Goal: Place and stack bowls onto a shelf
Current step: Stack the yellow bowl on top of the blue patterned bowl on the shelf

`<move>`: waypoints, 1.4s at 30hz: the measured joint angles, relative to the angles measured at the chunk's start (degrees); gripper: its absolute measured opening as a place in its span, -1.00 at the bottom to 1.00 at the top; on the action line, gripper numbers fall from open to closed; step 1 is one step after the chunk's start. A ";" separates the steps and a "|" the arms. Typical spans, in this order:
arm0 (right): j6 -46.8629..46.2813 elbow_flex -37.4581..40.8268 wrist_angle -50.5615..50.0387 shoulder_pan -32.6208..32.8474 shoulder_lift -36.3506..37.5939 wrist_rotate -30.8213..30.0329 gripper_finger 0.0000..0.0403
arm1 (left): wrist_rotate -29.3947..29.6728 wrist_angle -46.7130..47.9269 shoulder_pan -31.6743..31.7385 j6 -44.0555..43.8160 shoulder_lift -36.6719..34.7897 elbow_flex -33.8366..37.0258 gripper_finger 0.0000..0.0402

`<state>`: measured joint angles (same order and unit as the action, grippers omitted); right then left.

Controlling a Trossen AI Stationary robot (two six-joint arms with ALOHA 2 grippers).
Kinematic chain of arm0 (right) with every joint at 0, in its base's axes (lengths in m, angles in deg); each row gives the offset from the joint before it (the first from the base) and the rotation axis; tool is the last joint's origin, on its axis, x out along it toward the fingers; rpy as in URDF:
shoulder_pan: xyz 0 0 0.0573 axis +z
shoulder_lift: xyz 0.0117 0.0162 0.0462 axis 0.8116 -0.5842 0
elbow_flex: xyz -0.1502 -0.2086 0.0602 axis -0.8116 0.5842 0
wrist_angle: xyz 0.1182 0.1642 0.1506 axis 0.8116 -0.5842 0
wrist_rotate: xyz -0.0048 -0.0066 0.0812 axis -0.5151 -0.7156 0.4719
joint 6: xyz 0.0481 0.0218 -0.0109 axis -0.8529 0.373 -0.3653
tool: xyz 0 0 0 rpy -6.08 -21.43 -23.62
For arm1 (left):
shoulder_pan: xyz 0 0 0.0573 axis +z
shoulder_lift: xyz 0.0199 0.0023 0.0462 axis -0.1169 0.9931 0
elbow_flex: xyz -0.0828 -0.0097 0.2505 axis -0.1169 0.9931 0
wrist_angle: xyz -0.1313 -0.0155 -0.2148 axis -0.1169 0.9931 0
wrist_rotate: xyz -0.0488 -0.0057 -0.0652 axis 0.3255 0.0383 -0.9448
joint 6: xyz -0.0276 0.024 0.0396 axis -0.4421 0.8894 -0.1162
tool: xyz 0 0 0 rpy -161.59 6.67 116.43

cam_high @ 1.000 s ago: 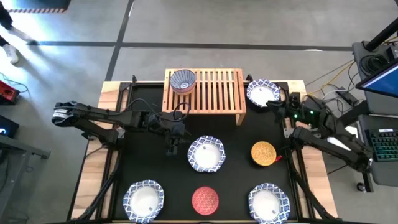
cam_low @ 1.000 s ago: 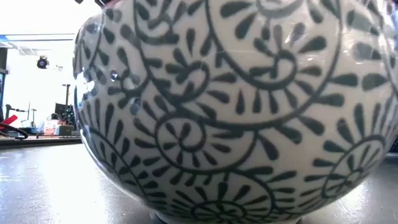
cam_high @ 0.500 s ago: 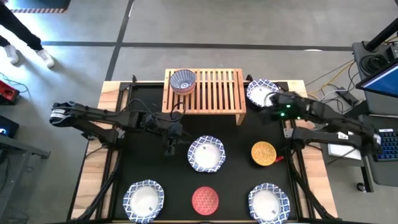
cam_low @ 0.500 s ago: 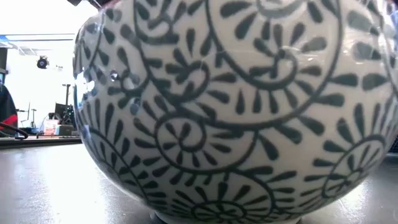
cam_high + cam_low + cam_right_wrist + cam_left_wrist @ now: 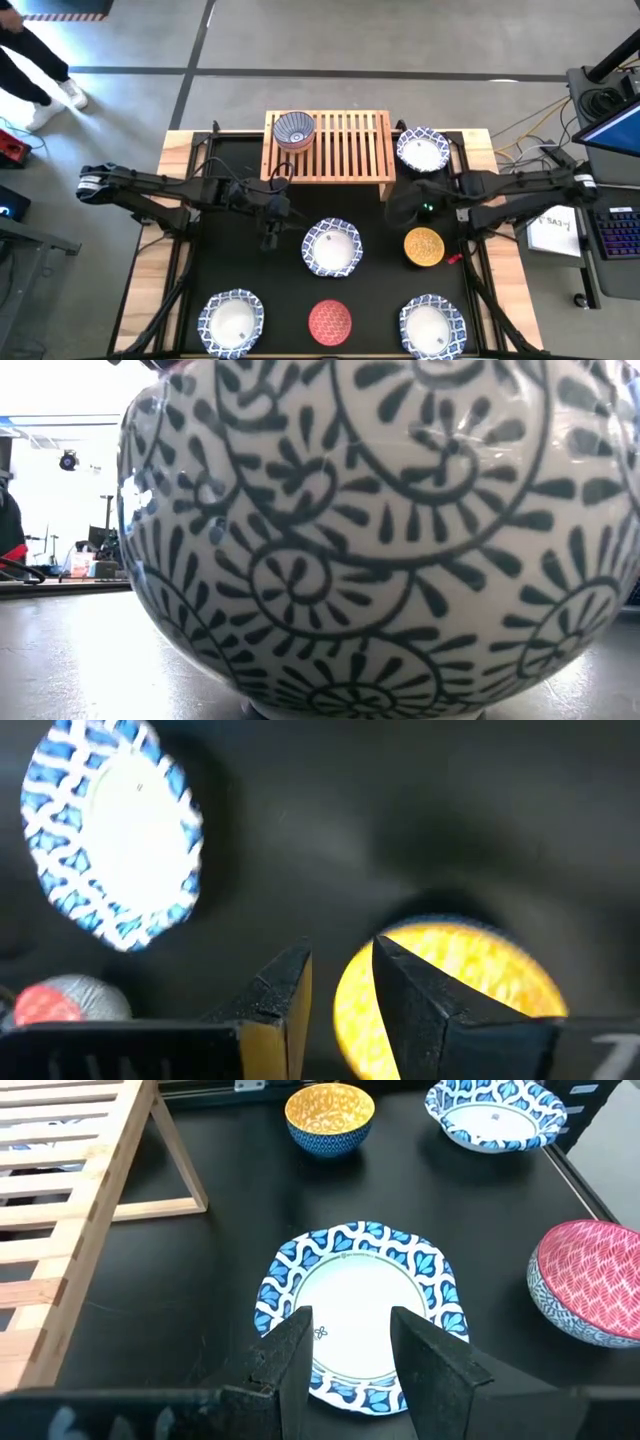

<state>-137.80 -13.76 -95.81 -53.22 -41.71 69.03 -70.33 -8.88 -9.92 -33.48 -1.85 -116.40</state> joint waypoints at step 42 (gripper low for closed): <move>-8.52 -5.90 -3.30 21.36 -30.17 2.49 -0.29 | 0.07 -5.20 -5.91 -2.40 0.13 4.11 -0.41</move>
<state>-146.32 -19.67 -99.11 -31.86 -71.88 71.52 -70.27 -14.08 -15.83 -35.89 -1.72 -112.29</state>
